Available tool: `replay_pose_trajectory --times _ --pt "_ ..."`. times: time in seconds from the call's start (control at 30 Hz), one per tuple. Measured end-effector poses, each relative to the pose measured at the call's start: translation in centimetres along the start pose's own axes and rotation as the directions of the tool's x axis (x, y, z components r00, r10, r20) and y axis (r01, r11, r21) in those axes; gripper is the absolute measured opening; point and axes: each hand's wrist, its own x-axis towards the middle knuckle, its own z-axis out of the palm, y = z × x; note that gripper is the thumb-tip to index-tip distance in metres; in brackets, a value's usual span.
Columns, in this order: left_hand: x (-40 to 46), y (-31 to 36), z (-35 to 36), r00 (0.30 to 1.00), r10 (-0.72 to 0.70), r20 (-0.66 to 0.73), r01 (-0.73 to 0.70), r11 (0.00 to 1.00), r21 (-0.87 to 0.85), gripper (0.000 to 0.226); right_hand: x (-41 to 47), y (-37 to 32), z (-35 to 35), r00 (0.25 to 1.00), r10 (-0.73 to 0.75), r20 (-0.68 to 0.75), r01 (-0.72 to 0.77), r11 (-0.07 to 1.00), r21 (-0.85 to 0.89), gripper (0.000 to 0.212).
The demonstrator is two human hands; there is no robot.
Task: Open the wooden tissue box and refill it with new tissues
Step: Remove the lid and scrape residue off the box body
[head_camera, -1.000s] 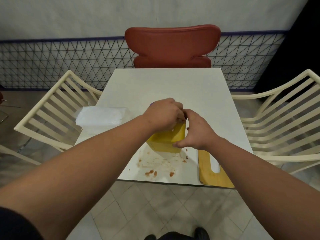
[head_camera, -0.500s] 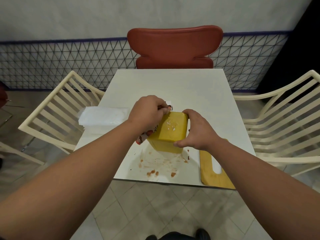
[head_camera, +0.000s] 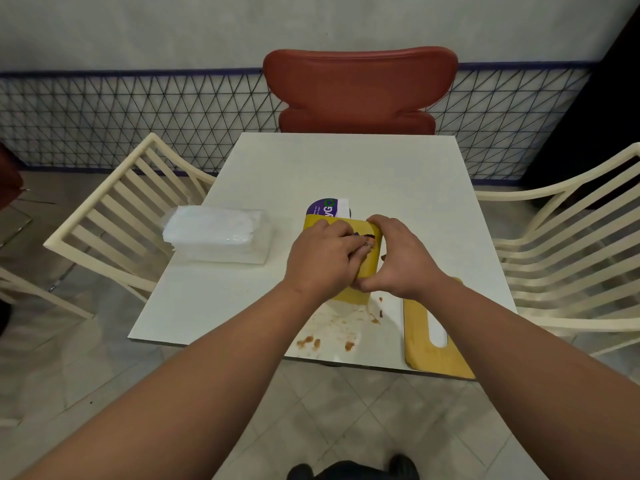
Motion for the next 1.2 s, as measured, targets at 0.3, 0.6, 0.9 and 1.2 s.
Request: replay_pose_trajectory --times 0.3,0.6,0.9,1.2 --pt "-1.3 -1.3 -0.2 0.974 -0.210 -0.090 0.205 0.977 -0.059 0.023 -0.1 0.2 0.1 0.999 -0.025 0.020 0.026 0.998 -0.056 0.109" --pt "-1.5 -2.2 -0.6 0.988 -0.139 -0.072 0.136 0.990 -0.042 0.021 -0.2 -0.2 0.1 0.999 -0.032 0.023 0.034 0.996 -0.084 0.109" --pt "-1.2 -2.3 -1.5 0.995 -0.104 0.012 0.104 0.992 -0.069 0.023 -0.3 -0.3 -0.2 0.999 -0.033 0.030 0.036 0.995 -0.089 0.108" --pt "1.3 0.5 -0.4 0.990 -0.088 0.110 0.098 0.991 -0.093 0.022 -0.2 -0.2 0.1 0.999 -0.032 0.026 0.033 0.998 -0.054 0.103"
